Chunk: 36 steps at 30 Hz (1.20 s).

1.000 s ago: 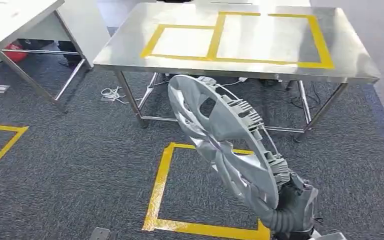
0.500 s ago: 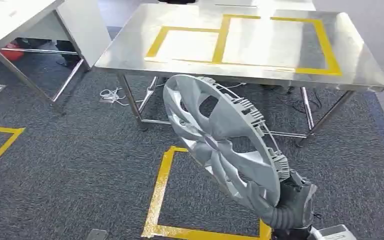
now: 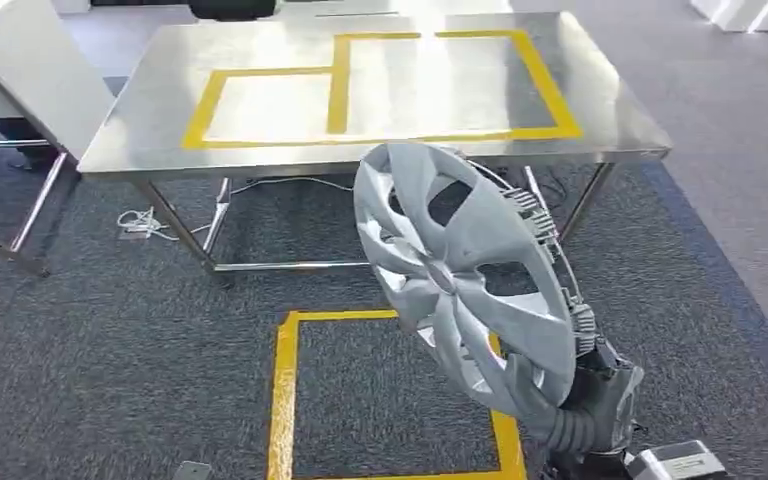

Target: Take the parts from the cabinet and place them on the table.

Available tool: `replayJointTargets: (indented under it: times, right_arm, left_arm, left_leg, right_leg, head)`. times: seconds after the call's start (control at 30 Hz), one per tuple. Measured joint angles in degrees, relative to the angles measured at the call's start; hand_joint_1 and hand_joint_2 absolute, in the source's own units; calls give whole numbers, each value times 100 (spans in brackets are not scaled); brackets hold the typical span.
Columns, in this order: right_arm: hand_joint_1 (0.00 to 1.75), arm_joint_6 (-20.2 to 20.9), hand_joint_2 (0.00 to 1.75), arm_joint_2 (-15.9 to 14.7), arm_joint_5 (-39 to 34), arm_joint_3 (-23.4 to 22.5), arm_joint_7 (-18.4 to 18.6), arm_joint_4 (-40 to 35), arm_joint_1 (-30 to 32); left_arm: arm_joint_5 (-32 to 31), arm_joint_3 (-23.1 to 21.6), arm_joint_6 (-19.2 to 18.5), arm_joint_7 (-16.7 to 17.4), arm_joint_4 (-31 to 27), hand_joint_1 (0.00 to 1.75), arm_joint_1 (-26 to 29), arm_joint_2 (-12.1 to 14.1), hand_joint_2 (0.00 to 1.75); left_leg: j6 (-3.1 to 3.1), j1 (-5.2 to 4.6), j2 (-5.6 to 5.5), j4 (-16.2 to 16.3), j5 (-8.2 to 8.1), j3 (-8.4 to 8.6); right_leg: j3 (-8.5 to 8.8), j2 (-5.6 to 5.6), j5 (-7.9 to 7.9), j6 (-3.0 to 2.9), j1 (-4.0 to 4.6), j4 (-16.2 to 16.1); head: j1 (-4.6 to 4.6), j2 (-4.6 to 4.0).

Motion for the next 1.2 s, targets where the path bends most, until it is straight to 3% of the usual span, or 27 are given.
replayJointTargets:
  times: [0.07,0.13,0.2,0.23,0.3,0.33,0.37,0.4,0.47,0.5,0.53,0.57,0.6,0.67,0.7,0.73,0.8,0.83,0.87,0.9,0.97,1.0,1.03,1.1,1.13,1.2]
  right_arm:
    - [175,15,175,22,-16,-9,-4,0,-14]
    - [175,61,175,24,-33,-26,-28,0,12]
    - [175,138,175,24,-9,-37,-85,0,-17]
    - [175,171,175,24,28,-37,-125,0,-51]
    - [175,231,175,24,96,-35,-146,0,-77]
    - [175,264,175,24,124,-35,-142,2,-67]
    - [175,282,175,24,142,-35,-135,9,-54]
    - [175,313,175,24,170,-33,-131,11,-51]
    - [175,354,175,24,236,-20,-136,15,-65]
    - [175,363,175,22,258,-13,-133,22,-85]
    - [175,378,175,22,295,-7,-133,33,-110]
    - [175,387,175,22,308,7,-133,35,-115]
    - [175,398,175,22,333,23,-127,35,-106]
    - [175,428,175,20,367,48,-116,44,-104]
    - [175,431,175,20,371,52,-118,44,-116]
    - [175,433,175,20,384,55,-120,44,-133]
    - [175,444,175,17,391,61,-146,44,-128]
    - [175,450,175,15,391,68,-144,48,-115]
    - [175,452,175,11,391,81,-144,50,-100]
    - [175,452,175,7,393,87,-144,50,-92]
    - [175,455,175,7,395,90,-153,50,-93]
    - [175,455,175,4,395,92,-155,50,-93]
    - [175,455,175,4,395,92,-157,52,-93]
    - [175,459,175,0,402,96,-162,48,-94]
    - [175,459,175,-9,400,96,-162,50,-79]
    - [175,459,175,-15,400,105,-162,48,-88]
  left_arm:
    - [-9,2,-2,9,0,0,-10,0,175]
    - [-26,2,2,0,0,0,-18,0,175]
    - [-46,2,15,0,0,0,-33,-4,175]
    - [-57,2,15,0,0,0,-37,-4,175]
    - [-72,2,15,6,0,0,-38,-4,175]
    - [-74,2,15,7,0,0,-38,-7,175]
    - [-81,2,15,7,0,0,-37,-11,175]
    - [-88,2,15,9,0,0,-40,-13,175]
    - [-96,2,15,9,0,0,-48,-20,175]
    - [-101,2,15,9,2,0,-45,-28,175]
    - [-110,2,15,9,2,0,-69,-28,175]
    - [-116,4,15,15,2,0,-74,-33,175]
    - [-118,4,15,17,2,0,-72,-35,175]
    - [-136,4,26,17,4,0,-88,-31,175]
    - [-140,4,37,17,4,0,-98,-30,175]
    - [-140,4,37,17,7,0,-111,-35,175]
    - [-158,4,37,28,7,0,-112,-35,175]
    - [-160,4,37,39,9,0,-99,-35,175]
    - [-162,4,39,44,9,0,-90,-35,175]
    - [-177,4,39,44,9,0,-90,-35,175]
    - [-193,4,46,41,9,0,-90,-35,175]
    - [-193,4,48,42,9,0,-75,-35,175]
    - [-193,4,48,48,22,0,-85,-39,175]
    - [-195,2,55,55,22,0,-66,-44,175]
    - [-195,4,61,55,22,0,-65,-48,175]
    - [-195,4,61,55,22,0,-89,-57,175]
  left_leg:
    - [53,-32,76,-243,-109,99]
    - [124,-26,123,-324,-117,171]
    - [188,-8,183,-376,-149,287]
    - [223,-14,214,-376,-174,307]
    - [256,-39,292,-375,-233,361]
    - [259,-45,312,-375,-268,398]
    - [258,-52,319,-375,-304,451]
    - [257,-56,320,-375,-349,513]
    - [241,-68,323,-377,-450,667]
    - [219,-65,329,-394,-486,676]
    - [178,-79,329,-368,-515,688]
    - [127,-82,351,-396,-560,675]
    - [103,-93,357,-358,-550,757]
    - [65,-84,370,-331,-602,793]
    - [33,-84,383,-122,-606,727]
    - [-2,-69,384,245,-713,524]
    - [-58,-36,386,1056,-1125,6]
    - [-74,-33,386,1278,-1194,-177]
    - [-79,-27,387,1262,-1088,-256]
    - [-74,-21,387,1049,-868,-234]
    - [-42,-19,388,119,-129,13]
    - [-24,-31,383,-65,-16,96]
    - [-6,-82,408,-76,-388,2]
    - [126,-99,417,-168,-182,59]
    - [172,-93,421,-183,-201,89]
    - [237,-55,422,-261,-181,264]
  right_leg:
    - [4,140,35,101,-63,-28]
    - [29,135,59,171,-61,-29]
    - [-127,-259,-65,211,-23,265]
    - [-344,-350,-207,220,-20,636]
    - [-931,-410,-509,231,-17,1528]
    - [-1117,-413,-493,233,-17,1728]
    - [-1147,-413,-339,226,-15,1648]
    - [-1058,-413,-63,207,-11,1332]
    - [-666,-426,597,127,15,335]
    - [-606,-466,506,97,38,229]
    - [-616,-491,198,90,64,51]
    - [-511,-482,344,35,69,67]
    - [-518,-478,388,9,64,52]
    - [-358,-475,390,-47,13,-6]
    - [-295,-483,359,-82,14,-23]
    - [-261,-484,322,-111,11,-28]
    - [-196,-473,242,-118,11,-28]
    - [-152,-462,202,-116,11,-28]
    - [-90,-447,158,-109,10,-28]
    - [-20,-437,107,-96,10,-28]
    - [161,-432,-10,-59,4,-28]
    - [130,-436,-66,-15,-3,-48]
    - [254,-419,-92,33,9,-29]
    - [281,-415,-141,116,16,-21]
    - [319,-408,-103,164,25,31]
    - [269,-424,-224,207,17,146]
  head:
    - [-15,2]
    - [-17,2]
    - [42,2]
    - [64,0]
    - [55,0]
    - [72,2]
    - [66,2]
    - [77,2]
    - [75,0]
    - [66,2]
    - [81,0]
    - [92,2]
    - [37,2]
    - [44,4]
    - [49,0]
    - [24,0]
    - [27,0]
    - [15,0]
    - [18,0]
    - [22,0]
    - [22,0]
    - [27,0]
    - [27,0]
    - [27,0]
    - [24,0]
    - [54,0]
